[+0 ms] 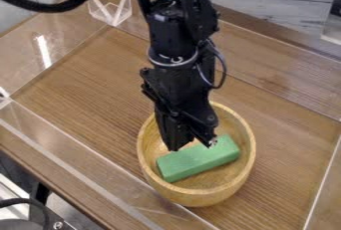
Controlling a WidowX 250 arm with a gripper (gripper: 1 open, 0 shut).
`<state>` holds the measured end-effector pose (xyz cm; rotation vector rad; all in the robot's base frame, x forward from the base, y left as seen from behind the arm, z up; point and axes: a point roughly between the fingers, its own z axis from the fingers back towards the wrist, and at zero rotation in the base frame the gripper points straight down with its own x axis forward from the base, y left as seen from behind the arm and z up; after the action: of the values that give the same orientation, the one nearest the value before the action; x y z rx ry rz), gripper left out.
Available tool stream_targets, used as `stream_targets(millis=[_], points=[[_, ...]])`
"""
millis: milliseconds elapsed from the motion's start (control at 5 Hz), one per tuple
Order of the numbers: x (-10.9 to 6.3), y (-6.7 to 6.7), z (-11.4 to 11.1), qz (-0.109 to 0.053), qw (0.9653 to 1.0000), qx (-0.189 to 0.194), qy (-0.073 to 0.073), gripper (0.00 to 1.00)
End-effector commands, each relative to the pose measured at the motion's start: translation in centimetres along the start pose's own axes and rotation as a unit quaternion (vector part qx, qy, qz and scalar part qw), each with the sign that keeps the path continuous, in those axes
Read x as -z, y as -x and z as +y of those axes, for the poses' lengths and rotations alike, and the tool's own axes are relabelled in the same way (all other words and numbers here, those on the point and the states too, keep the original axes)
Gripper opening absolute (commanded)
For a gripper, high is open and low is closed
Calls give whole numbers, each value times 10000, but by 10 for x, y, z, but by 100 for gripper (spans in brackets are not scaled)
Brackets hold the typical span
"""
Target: Remove the green block from inside the brown bowl and put it on the table
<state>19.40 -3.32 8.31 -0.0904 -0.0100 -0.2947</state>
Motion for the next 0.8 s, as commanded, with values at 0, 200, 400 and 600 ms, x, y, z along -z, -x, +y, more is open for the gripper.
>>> stream_targets(millis=[0,200,400,600], points=[[-13,-10,4,-324,9995,-10,-68,0],[-11,-10,5,-334,9994,5,-69,100],[-7,-9,6,-346,9994,22,-72,100],[-8,-8,6,-358,9993,12,-66,0]])
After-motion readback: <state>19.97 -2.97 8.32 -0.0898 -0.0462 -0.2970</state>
